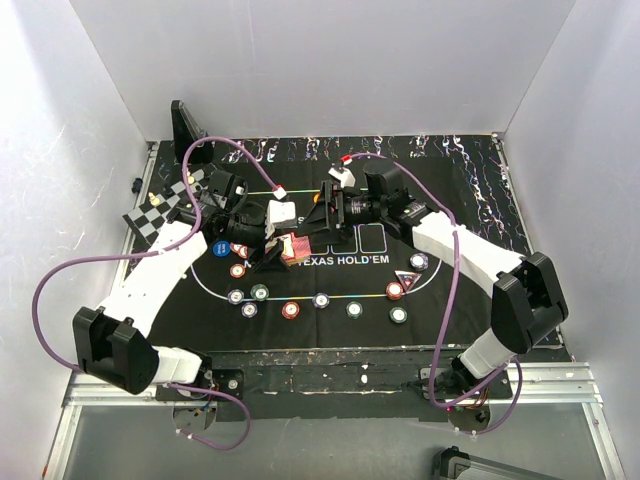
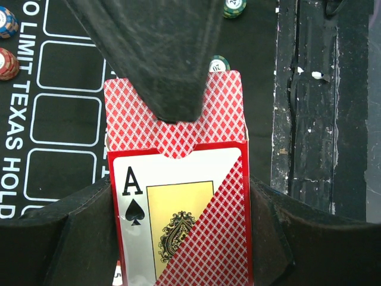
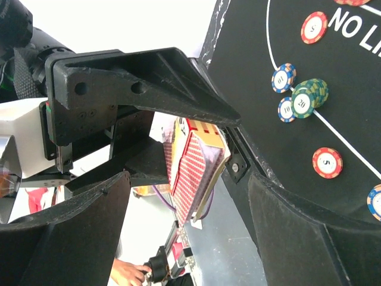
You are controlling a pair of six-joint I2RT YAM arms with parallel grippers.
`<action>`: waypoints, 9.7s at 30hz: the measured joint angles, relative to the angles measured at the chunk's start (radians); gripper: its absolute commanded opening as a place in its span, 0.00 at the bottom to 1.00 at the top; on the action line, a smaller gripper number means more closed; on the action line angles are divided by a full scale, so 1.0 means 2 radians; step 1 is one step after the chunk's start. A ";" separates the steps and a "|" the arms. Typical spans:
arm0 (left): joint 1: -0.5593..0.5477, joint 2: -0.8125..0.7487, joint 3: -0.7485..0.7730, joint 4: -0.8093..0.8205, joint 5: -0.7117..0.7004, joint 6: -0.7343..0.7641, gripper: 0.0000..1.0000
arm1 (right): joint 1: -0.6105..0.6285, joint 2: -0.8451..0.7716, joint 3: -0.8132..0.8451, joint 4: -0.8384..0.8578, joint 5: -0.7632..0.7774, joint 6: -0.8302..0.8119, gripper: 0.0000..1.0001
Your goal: Distribute texas hold em gaming equipment
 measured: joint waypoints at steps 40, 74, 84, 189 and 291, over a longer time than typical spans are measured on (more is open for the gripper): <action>-0.001 0.035 0.050 -0.056 -0.036 0.043 0.00 | -0.005 0.049 -0.030 0.089 -0.048 0.058 0.46; -0.002 0.037 0.031 -0.026 -0.031 0.013 0.00 | -0.045 -0.017 -0.081 0.062 -0.044 0.047 0.10; -0.002 0.035 0.028 -0.029 -0.031 0.018 0.00 | -0.056 -0.031 -0.090 0.052 -0.043 0.041 0.62; -0.002 -0.036 0.004 -0.053 -0.035 -0.042 0.00 | 0.049 0.459 0.355 -0.082 0.023 -0.011 0.44; 0.010 -0.001 0.000 0.027 -0.031 -0.064 0.00 | -0.029 0.068 -0.060 0.197 -0.100 0.126 0.30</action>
